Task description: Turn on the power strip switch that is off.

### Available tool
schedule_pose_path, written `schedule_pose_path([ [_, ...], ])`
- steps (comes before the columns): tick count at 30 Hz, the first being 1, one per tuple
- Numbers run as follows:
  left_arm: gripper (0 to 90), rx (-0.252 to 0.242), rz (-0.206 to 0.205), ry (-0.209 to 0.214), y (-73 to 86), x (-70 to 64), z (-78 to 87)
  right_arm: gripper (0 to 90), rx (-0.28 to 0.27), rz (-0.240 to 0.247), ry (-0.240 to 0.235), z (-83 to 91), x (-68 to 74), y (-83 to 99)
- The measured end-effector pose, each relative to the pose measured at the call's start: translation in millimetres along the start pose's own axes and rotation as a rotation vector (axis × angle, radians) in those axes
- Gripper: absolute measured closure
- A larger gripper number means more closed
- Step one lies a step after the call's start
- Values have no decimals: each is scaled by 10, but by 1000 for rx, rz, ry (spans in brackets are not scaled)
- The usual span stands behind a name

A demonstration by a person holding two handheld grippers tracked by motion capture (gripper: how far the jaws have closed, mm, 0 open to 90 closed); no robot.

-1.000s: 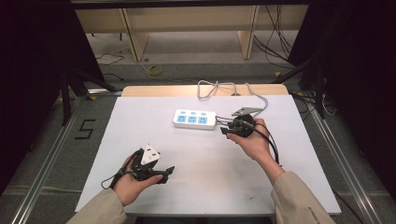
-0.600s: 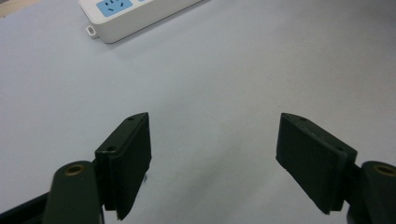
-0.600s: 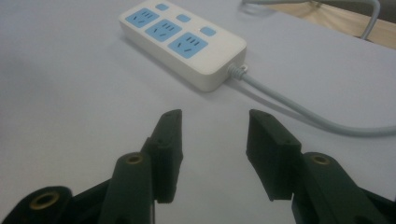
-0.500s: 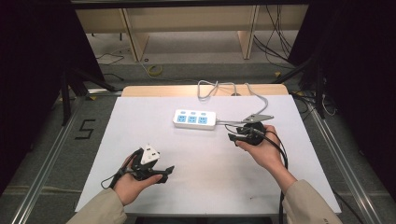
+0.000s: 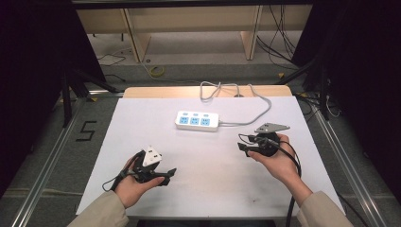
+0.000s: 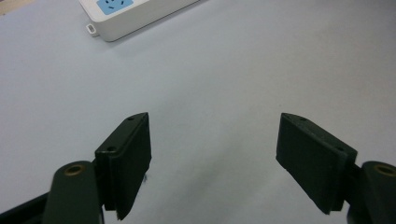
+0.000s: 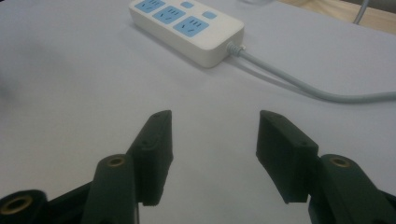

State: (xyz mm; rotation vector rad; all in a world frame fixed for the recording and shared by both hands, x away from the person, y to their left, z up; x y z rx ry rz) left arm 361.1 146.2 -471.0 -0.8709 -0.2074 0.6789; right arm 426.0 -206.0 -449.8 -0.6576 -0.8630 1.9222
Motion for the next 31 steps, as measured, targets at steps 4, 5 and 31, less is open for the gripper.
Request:
schedule_pose_path([
  [4,263,1,0,-2,0,1,1,424,-10,-6,-1,86,-63,68],
  [5,263,1,0,-1,1,2,1,418,-14,-11,-2,110,-81,86],
  [31,259,24,-14,6,18,-40,-22,345,-70,-35,-2,447,-168,509],
])
Point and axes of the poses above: each handheld gripper's, and its own axes: z roughly backward along the jaws, y roughly out of its underside, x roughly to its left, the point moved 3 cm from there along -z, roughly forward along the jaws, and after that the axes turned 14 degrees about y, right-handed, at the moved point
